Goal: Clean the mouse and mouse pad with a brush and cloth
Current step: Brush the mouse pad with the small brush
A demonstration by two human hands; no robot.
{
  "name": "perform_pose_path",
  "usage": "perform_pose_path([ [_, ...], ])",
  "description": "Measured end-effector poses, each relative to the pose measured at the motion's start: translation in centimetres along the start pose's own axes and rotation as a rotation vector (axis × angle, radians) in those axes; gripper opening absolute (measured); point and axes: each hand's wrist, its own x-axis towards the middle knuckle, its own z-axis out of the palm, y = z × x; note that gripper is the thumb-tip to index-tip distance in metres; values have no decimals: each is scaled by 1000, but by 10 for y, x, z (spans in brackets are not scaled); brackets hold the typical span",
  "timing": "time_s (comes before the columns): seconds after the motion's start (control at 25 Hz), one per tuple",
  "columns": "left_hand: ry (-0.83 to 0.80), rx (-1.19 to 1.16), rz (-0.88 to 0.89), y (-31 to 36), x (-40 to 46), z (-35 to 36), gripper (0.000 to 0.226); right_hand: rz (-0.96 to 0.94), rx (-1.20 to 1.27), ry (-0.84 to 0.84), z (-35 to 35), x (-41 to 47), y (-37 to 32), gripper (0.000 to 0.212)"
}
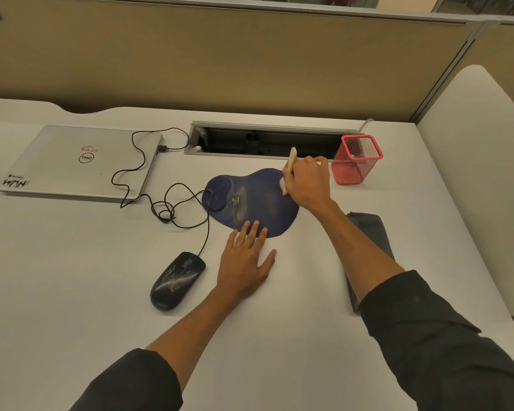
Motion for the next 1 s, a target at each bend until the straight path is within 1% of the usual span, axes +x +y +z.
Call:
perform_pose_path([
  [0.08,2,1,0,0,0,1,64,13,137,59,-1,-1,-1,31],
  [0.12,1,3,1,-1,1,1,64,12,165,6,-1,-4,-2,31],
  [0.16,-1,6,4,-1,0,1,64,13,133,-61,1,-7,-2,32],
  [0.2,0,6,6,0,0,1,64,22,96,-78,2,-9,-2,32],
  [0.24,6,4,3,0,0,1,64,-4,65,-49,2,-8,-1,31],
  [0.32,3,1,-3,0,0,1,63,-26,145,23,1,-7,-5,28],
  [0.36,2,2,-2,0,0,1,63,-36,189,25,2,-11,-6,29],
  [0.4,4,3,-1,0,0,1,63,-43,191,-11,4,-15,-5,32],
  [0.48,4,0,3,0,0,0,63,17,105,-56,5,-19,4,35],
  [0.56,10,-9,5,0,0,1,63,69,119,-15,0,-16,10,35],
  [0.64,18,-9,7,-1,0,1,63,15,217,-7,0,-21,6,32],
  [0.72,29,-8,11,-1,0,1,63,-68,140,-66,2,-34,5,29],
  [0.8,29,-12,13,0,0,1,63,-30,60,-26,-1,-36,15,30],
  [0.88,22,-3,4,0,-1,2,65,-29,166,29,-3,-37,17,28],
  [0.92,22,2,2,0,-1,2,65,-52,228,6,-2,-40,14,25],
  [0.96,24,5,3,-1,0,2,66,-83,238,-43,-1,-46,12,24],
  [1.0,21,6,5,-1,0,2,65,-83,196,-75,-1,-51,12,25],
])
